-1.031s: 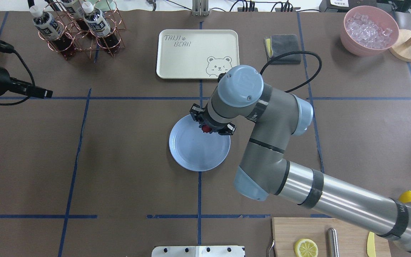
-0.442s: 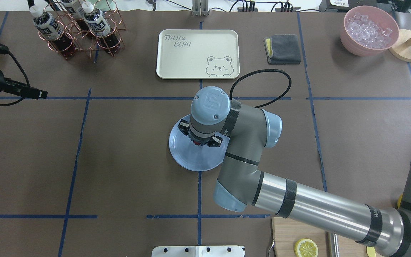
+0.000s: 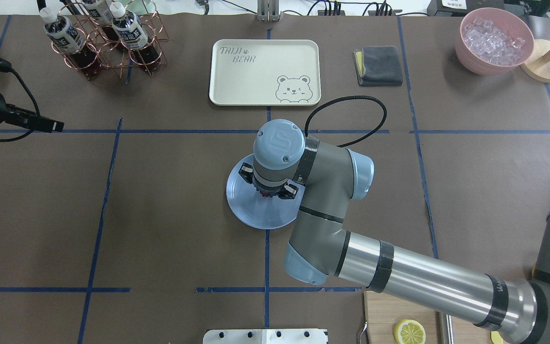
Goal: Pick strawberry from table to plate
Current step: 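Lower the strawberry onto the plate and open the right gripper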
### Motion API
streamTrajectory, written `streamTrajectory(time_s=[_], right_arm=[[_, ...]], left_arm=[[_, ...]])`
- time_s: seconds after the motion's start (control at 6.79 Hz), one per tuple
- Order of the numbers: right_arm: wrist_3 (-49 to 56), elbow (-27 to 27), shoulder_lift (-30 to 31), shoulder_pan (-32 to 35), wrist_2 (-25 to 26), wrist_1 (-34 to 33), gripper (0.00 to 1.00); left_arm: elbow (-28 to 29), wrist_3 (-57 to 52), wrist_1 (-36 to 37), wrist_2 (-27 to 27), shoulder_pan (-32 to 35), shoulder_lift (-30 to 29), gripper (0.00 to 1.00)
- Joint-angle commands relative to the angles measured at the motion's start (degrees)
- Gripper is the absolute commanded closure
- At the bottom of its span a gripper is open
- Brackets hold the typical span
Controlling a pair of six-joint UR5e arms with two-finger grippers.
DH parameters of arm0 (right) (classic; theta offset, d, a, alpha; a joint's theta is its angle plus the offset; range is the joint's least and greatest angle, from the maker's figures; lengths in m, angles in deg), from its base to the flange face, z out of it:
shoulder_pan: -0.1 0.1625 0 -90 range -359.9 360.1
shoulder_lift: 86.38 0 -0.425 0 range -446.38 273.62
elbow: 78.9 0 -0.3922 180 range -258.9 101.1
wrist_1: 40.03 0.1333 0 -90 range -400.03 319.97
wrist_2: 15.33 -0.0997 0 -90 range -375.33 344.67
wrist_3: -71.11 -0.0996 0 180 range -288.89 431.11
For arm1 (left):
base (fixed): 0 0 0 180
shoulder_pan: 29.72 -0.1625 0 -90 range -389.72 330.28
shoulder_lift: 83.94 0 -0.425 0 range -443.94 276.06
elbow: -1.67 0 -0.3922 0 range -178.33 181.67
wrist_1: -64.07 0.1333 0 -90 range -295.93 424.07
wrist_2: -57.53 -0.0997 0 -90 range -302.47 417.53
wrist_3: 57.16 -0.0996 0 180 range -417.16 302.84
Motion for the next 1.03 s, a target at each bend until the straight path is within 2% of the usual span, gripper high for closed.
streamTrajectory(time_s=[0.0, 0.29, 0.44, 0.59, 0.74, 0.88], right_arm=[[0.11, -0.16, -0.14, -0.05, 1.59, -0.91, 0.01], [0.37, -0.95, -0.32, -0.05, 2.65, -1.88, 0.0], [0.37, -3.48, 0.29, 0.3, 2.39, -2.06, 0.0], [0.63, -13.08, 4.04, 3.43, 0.04, -6.58, 0.0], [3.24, -23.88, 10.43, 9.29, -6.86, -9.41, 0.0], [8.58, -31.99, 17.8, 16.84, -14.5, -9.7, 0.0]], left_arm=[[-0.13, 0.21, -0.12, -0.04, 0.0, -0.01, 0.16], [-0.13, 0.3, -0.12, -0.04, 0.0, 0.08, 0.16], [-0.13, 0.21, -0.12, 0.05, 0.09, 0.17, 0.16], [-0.13, -0.05, -0.12, -0.04, 0.18, 0.26, 0.16], [-0.13, -0.4, -0.12, 1.44, 1.31, 1.13, 0.16], [0.13, -5.1, 0.23, 3.46, 3.75, 2.27, 0.16]])
